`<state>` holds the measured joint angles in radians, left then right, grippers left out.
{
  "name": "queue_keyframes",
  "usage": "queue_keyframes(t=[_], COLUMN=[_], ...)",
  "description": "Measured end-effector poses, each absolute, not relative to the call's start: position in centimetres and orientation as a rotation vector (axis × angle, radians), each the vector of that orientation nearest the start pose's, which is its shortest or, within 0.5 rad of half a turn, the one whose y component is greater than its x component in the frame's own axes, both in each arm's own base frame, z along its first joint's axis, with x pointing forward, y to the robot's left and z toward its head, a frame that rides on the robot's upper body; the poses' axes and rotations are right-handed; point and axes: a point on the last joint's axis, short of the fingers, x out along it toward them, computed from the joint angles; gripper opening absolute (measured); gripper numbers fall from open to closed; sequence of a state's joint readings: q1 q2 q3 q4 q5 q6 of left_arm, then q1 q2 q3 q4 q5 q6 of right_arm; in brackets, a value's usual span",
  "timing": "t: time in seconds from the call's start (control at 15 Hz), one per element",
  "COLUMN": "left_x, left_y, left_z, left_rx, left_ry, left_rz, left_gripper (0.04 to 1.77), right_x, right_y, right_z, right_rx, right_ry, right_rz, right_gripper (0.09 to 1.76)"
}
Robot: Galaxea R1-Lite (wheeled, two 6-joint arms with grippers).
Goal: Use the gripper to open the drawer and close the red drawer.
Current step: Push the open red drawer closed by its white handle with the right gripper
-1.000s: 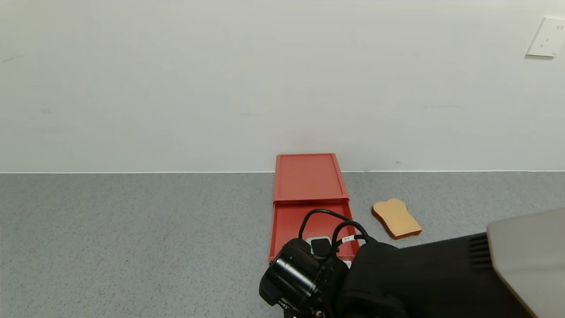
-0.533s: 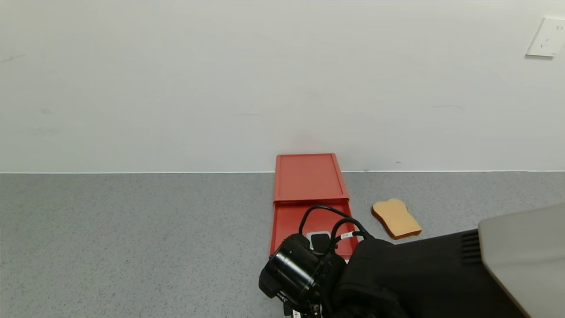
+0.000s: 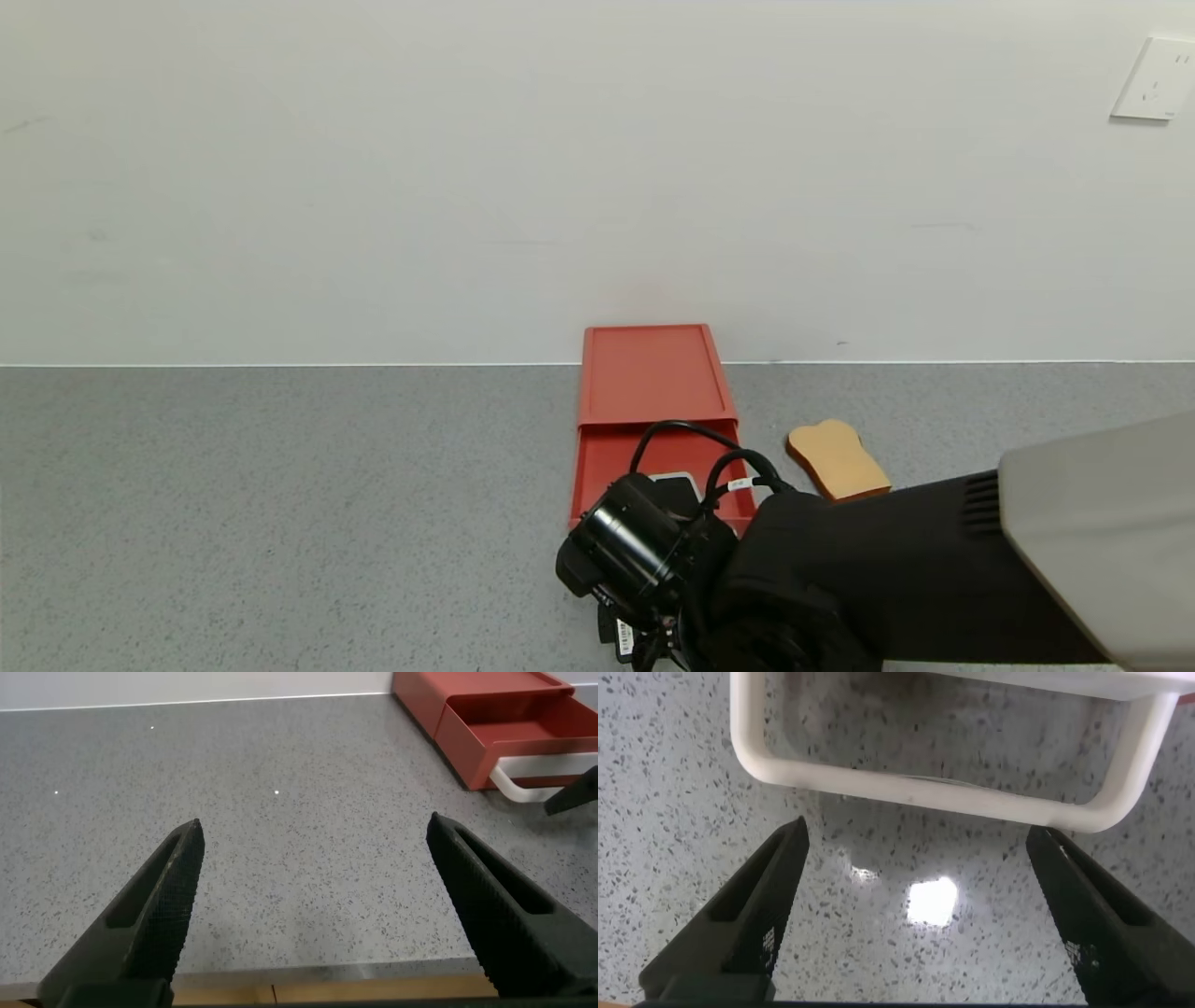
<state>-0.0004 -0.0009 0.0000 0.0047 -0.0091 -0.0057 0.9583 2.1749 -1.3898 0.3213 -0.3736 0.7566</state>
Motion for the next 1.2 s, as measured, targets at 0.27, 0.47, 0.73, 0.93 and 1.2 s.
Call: queue_keyframes(t=[0.27,0.47,0.73,0.93,1.2], left_x=[-2.3,-2.3,-2.3,-2.3,-2.3], left_y=[0.0,0.0,0.0,0.0,0.0], left_z=[7.5,7.5,7.5,7.5,7.5], left_rx=[-0.006,-0.006,-0.005,-0.005,-0.004], left_ry=[0.004,0.004,0.003,0.004,0.004], left_rz=[-0.009,-0.008,-0.007,-0.006,-0.007], left_gripper=[1.72,1.72,1.72,1.72,1.72], right_x=[24.6,25.6,26.8,27.7,29.1], right_y=[31.3,31.1,31.1,31.3,31.3], right_z=[8.7,8.9,8.8,8.8,8.6], right_rx=[0.003,0.005,0.009,0.006,0.003], right_ry=[0.951,0.934,0.924,0.911,0.897], right_rz=[0.173,0.171,0.164,0.168,0.169], right_gripper=[1.71,1.71,1.71,1.71,1.71])
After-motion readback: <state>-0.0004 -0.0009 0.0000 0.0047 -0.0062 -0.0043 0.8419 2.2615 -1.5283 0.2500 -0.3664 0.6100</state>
